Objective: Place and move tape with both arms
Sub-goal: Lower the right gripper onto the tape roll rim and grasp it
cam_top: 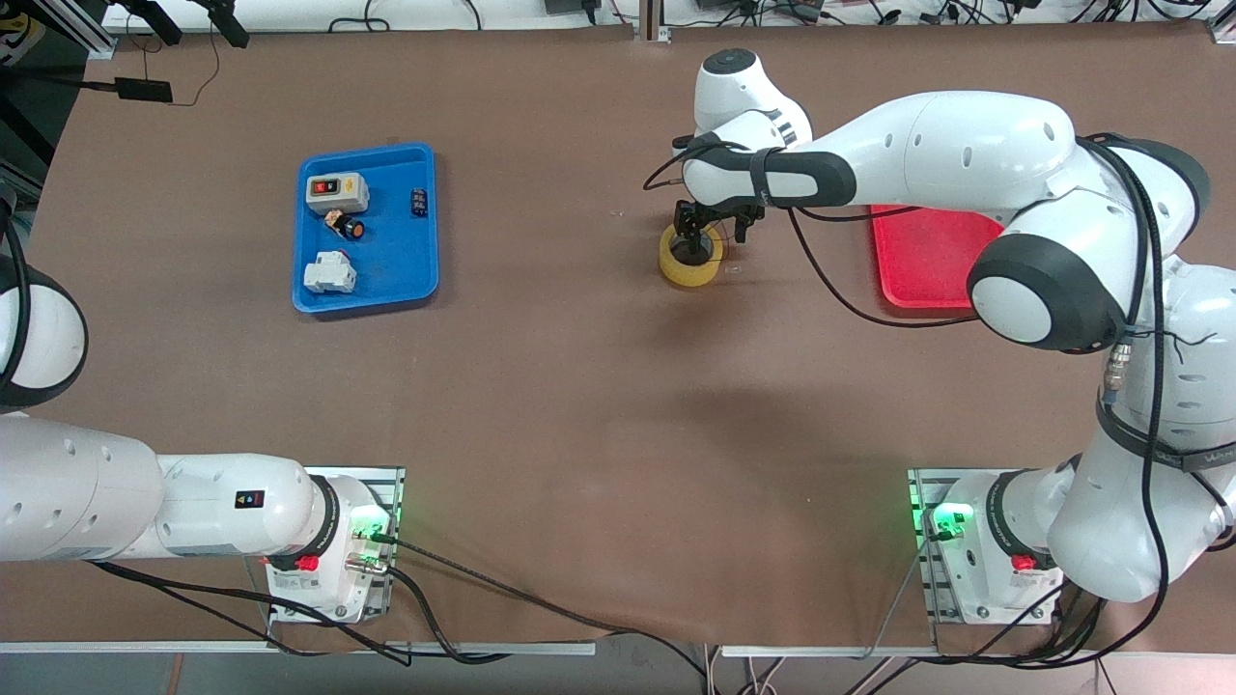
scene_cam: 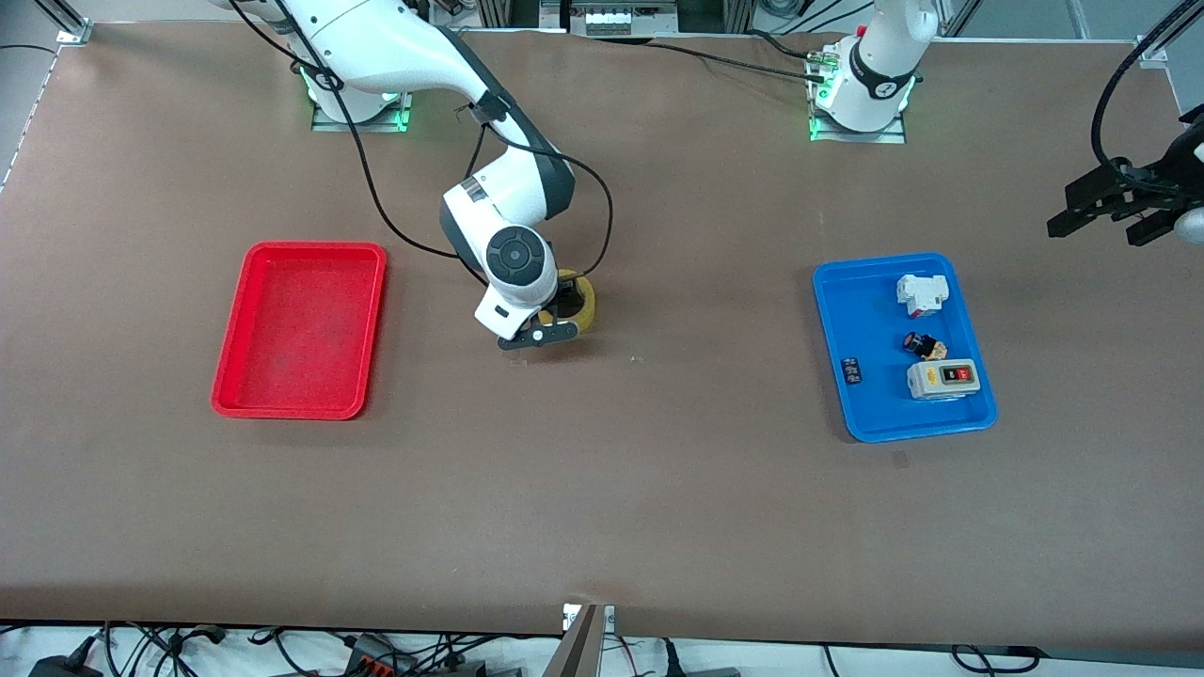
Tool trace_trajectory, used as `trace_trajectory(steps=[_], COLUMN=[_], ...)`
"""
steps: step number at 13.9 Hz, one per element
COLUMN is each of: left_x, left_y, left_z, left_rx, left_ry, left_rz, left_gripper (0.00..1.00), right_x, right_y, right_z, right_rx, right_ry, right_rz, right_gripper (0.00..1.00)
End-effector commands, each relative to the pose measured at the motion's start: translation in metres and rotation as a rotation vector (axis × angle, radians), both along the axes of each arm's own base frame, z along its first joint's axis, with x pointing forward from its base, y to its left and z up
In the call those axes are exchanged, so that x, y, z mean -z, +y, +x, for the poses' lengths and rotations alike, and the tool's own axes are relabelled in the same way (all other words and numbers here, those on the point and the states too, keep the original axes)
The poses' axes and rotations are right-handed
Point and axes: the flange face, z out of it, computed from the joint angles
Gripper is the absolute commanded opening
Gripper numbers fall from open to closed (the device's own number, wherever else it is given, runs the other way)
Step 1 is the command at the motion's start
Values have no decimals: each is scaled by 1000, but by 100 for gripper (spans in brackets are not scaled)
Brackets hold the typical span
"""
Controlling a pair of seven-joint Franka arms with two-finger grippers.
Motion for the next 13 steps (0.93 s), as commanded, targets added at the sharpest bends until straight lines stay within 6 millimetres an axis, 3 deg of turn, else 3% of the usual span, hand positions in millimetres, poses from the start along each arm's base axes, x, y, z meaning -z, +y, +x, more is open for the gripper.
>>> trace_trajectory(steps=[1,3,5,7,9,11,13], left_x=[-1,-2,-1,-1,4,4,4], left_y=[-6,-7,-8,-12,-11,-11,-12], left_z=[4,4,4,5,7,7,6], left_rx=[17,14,5,12,9,9,-4], left_ry=[7,8,10,10,20,20,27], left_rz=[-12,-12,-10,-9,-9,-9,-7], left_gripper=[100,100,100,100,100,100,100], right_x=[2,2,2,-6,-41,-85,-110], right_y=[3,-1,-2,-5,-17,-65,-130], right_z=[3,6,6,9,19,54,83], right_rx=[34,72,80,82,95,162,213], right_ry=[7,30,37,31,14,-26,-33], right_rz=[20,44,40,41,53,72,73], right_gripper=[73,35,14,3,0,0,0])
